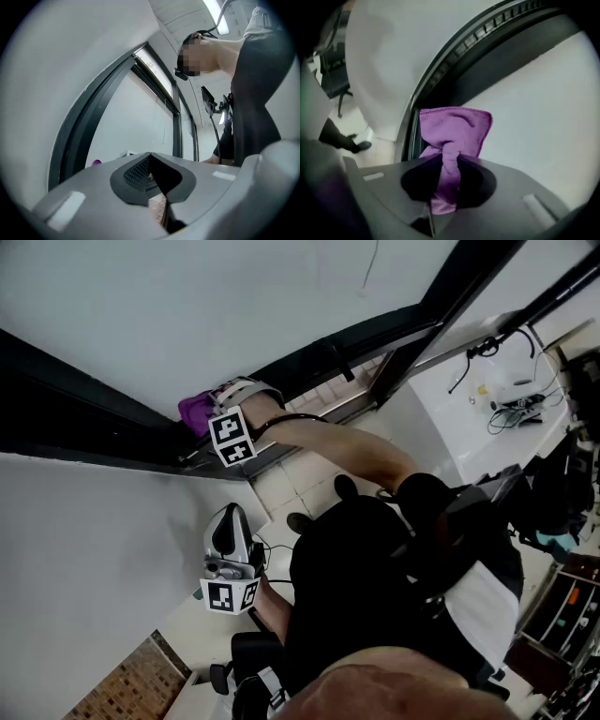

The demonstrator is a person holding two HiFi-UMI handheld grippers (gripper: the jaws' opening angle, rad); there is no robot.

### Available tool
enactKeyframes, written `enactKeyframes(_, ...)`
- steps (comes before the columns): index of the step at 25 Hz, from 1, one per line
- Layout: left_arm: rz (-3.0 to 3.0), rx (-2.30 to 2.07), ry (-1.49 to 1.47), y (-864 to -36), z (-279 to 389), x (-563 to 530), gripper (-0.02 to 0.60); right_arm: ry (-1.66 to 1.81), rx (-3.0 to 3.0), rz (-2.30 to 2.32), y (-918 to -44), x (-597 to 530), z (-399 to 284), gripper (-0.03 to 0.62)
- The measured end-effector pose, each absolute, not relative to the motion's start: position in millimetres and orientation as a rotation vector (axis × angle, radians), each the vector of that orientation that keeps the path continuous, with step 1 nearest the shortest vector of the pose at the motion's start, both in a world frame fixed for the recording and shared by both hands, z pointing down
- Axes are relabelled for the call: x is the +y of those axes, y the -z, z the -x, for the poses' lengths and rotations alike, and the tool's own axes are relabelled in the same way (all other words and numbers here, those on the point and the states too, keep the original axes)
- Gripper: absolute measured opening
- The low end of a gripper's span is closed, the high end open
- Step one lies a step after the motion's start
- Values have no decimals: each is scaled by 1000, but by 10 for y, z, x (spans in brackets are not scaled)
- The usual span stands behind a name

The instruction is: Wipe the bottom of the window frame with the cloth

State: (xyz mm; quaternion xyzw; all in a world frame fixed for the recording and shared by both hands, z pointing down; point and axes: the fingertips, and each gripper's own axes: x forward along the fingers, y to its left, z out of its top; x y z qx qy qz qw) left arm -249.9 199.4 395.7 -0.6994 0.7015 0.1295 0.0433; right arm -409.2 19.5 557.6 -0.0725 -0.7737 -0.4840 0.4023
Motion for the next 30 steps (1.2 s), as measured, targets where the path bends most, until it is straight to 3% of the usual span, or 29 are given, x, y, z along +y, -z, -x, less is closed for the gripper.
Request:
enactKeyframes(6,2251,2043,-369,-3958,2389,1728,2,1288,-1413,-42,-5578,-1319,2772,71)
enactKeyframes(10,2324,1959,-395,-3939,2221,1545,2,1370,-1329,-165,-5153,-1622,2529,74)
enactKeyframes(13,2358,1928,-409,-3943,2096,1476,2,1387,-1321,-65,-5362,-1605,2466,57)
enactKeyframes(17,2365,1919,-391,-3926,2069,1456,2,1153,-1454,77,-5228,-1369,2079,69)
enactKeyframes(23,2374,1890,-413,-3904,1981,1355,2,1144,-1641,93,-5230,-1679,2375,71)
enactKeyframes(30,2315,2017,-408,-4014,2096,1521,2,992,-1448,467,-5235,-626,1049,71)
